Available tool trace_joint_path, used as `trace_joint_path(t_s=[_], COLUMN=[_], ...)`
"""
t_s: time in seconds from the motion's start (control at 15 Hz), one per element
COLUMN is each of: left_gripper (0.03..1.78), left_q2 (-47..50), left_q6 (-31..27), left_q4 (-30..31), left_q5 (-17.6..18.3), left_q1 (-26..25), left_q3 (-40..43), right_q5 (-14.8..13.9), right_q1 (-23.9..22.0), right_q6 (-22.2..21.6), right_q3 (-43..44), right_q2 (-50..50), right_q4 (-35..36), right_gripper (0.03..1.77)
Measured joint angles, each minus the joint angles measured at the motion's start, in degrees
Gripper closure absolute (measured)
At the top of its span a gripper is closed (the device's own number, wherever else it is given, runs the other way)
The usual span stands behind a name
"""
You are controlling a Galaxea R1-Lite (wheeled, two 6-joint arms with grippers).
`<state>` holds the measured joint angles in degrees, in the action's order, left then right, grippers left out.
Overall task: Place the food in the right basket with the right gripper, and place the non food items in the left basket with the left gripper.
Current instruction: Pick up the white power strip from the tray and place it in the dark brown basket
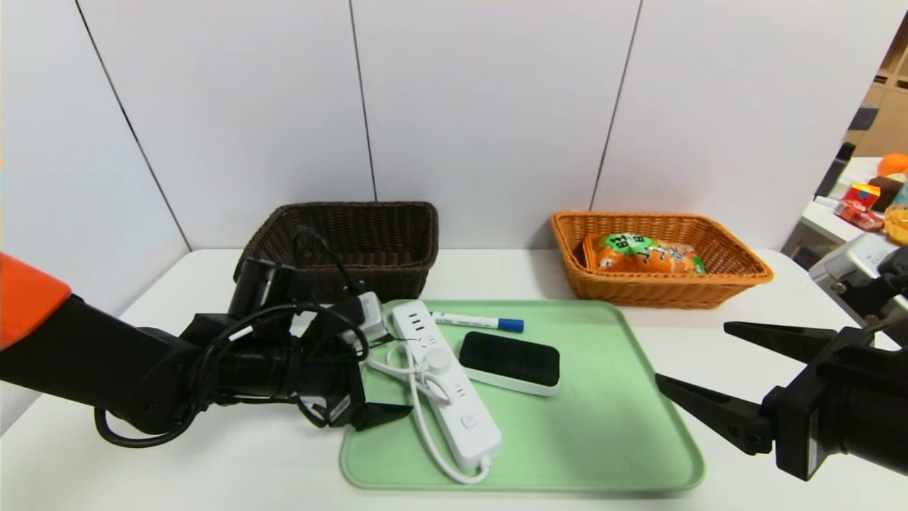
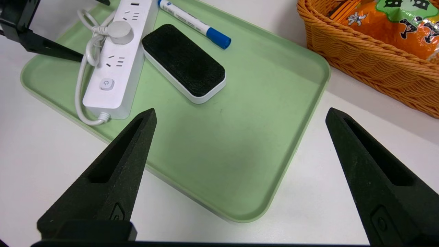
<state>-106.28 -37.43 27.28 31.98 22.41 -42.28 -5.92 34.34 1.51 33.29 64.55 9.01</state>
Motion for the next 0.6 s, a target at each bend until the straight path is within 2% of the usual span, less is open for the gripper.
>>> trace_joint_path(t_s=[0.6], left_gripper=[0.12], left_q2=[-4.5], left_q6=[0.38], left_q4=[2.01], left_q5=[0.13], left_q1=[0.0], left_q3=[-1.88], right_q5=[0.04], right_q1=[0.83], right_q6=[-0.02], right_q3=[-0.57], right_q2=[0.2], right_q4=[0.24], right_gripper=[0.1])
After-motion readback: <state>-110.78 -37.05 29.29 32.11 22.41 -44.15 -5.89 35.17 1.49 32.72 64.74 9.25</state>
